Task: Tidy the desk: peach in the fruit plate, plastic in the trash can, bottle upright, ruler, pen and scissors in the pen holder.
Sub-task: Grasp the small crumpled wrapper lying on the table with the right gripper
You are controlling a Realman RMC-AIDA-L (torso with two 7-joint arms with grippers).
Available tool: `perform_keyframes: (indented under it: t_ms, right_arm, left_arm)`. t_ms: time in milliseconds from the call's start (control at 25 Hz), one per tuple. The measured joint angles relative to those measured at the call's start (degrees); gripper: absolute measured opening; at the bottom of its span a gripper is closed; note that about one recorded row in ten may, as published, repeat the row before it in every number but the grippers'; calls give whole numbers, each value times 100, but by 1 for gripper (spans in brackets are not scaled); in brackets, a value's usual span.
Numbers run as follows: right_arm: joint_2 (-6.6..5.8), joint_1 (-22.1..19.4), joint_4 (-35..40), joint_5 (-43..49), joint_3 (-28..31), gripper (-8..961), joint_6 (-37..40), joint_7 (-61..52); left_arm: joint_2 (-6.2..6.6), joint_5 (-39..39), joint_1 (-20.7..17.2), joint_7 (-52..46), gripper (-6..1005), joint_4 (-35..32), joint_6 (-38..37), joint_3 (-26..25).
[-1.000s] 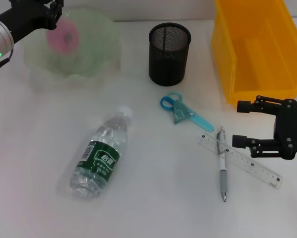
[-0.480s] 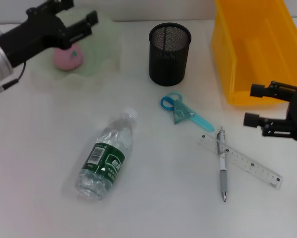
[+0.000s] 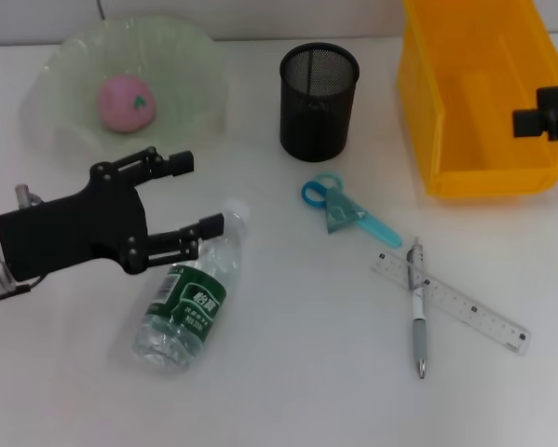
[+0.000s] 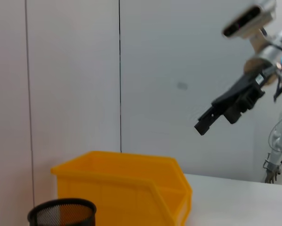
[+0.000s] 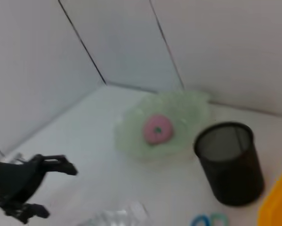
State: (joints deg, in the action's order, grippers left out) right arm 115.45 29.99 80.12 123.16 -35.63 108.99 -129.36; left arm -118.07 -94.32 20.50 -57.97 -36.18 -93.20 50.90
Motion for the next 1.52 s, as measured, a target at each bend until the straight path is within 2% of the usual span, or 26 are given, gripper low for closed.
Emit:
perform_keyframes:
  t_ms: [40,160,200,240,320,360,400,440,520,600,720,800,1040,1200,1520]
  right_arm:
    - [0,0,0,0,0,820,0,0]
    - [22,174,720,579,-676,820,76,-886]
    - [83,257,1070,788,-1210,820,75,-1382]
    - [83,257,1070,788,-1210,820,75,-1382]
    - [163,341,1259,919,-1742,820,56,-1715]
    - [203,390,1312,1014,-1982,820,36,-1849]
    - [321,525,1343,1401,-2474,820,-67,-2075]
    - [321,525,1343,1401,-2474,818,-67,-2075]
    - [388,653,1260,1789,-2954,814,-278,-2251]
    - [388,795,877,1958,-3621,811,-806,-2443]
    - [380,917,560,1970,-3878,805,-1165,-2480]
    - [376,1107,27,2024,-4144,801,-1604,-2463]
    - [387,1344,-579,2321,-4606,790,-2328,-2351]
    - [390,1605,-1180,2341,-4768,782,-2781,-2343]
    - [413,1827,-1773,2307,-5145,767,-3206,-2268]
  left_arm:
    - [-3,-19,-9,4,829,14,12,-1]
    - [-15,-26,-40,21,829,29,44,-7]
    - [-16,-28,-44,23,829,31,47,-15]
    - [-16,-30,-45,23,829,32,51,-22]
    - [-19,-32,-46,8,829,33,78,-15]
    - [-18,-34,-46,2,829,34,83,-11]
    - [-19,-46,-36,-12,829,36,95,-1]
    - [-19,-46,-36,-12,829,36,95,-1]
    - [-20,-62,-21,-15,829,37,95,-1]
    - [-15,-73,-18,-13,829,39,101,-1]
    - [-13,-74,-28,2,829,41,110,-1]
    - [-17,-76,-41,29,828,42,131,-1]
    - [-10,-87,-62,46,828,50,173,-1]
    - [-15,-88,-70,52,828,50,200,-1]
    - [-31,-96,-69,64,828,54,241,-1]
